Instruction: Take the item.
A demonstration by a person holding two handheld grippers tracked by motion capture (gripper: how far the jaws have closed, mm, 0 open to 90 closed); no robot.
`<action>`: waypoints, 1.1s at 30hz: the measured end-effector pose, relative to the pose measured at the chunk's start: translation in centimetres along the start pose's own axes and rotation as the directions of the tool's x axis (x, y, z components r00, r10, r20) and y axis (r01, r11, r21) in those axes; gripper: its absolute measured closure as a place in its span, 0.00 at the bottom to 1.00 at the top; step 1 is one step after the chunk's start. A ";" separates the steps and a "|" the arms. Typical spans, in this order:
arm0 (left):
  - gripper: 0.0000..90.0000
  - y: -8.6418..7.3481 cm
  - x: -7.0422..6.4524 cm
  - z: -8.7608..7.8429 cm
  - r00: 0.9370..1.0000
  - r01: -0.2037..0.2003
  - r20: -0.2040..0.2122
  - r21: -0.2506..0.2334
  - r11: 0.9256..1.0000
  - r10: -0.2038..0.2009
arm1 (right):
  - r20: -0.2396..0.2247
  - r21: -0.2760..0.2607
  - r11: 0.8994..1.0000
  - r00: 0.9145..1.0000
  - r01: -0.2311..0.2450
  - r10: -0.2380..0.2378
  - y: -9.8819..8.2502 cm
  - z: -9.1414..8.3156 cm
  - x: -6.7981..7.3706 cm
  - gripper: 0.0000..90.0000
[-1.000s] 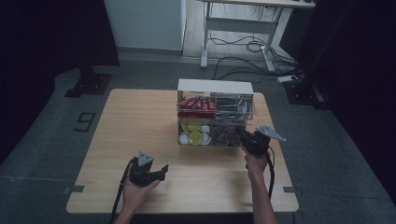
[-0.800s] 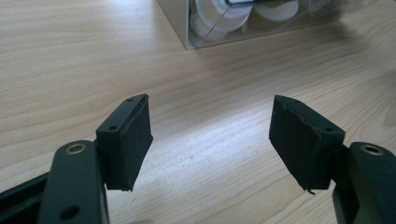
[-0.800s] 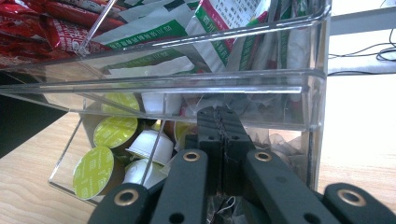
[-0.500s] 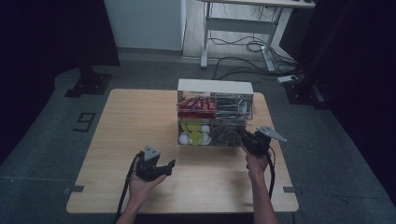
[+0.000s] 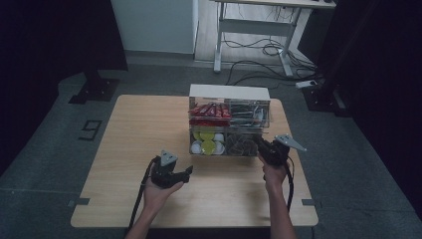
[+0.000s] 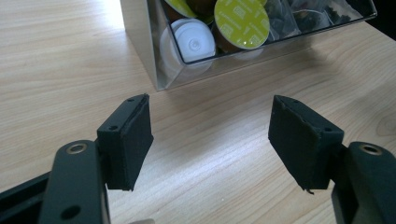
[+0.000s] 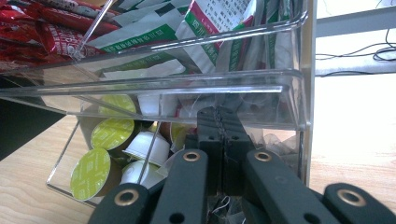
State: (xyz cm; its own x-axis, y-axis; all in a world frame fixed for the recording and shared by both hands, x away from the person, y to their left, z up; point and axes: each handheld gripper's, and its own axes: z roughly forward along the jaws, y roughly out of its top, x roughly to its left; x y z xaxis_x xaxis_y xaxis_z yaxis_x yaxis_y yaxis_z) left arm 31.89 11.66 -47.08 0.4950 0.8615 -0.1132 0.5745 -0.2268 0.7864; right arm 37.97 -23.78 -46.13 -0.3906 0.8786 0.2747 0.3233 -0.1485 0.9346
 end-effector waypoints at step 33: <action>0.34 3.5 -1.7 3.1 0.999 -0.050 -0.017 -0.007 0.999 0.050 | -0.004 -0.003 1.000 1.000 -0.010 0.010 0.0 0.0 -0.2 0.99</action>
State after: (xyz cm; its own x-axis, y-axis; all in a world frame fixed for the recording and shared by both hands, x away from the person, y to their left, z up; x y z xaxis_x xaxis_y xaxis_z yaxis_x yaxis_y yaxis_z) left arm 35.10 7.98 -46.01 0.5116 0.8569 -0.0635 0.5448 -0.2664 0.7951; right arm 38.04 -23.96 -46.18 -0.3909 0.8752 0.2849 0.3248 -0.1585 0.9324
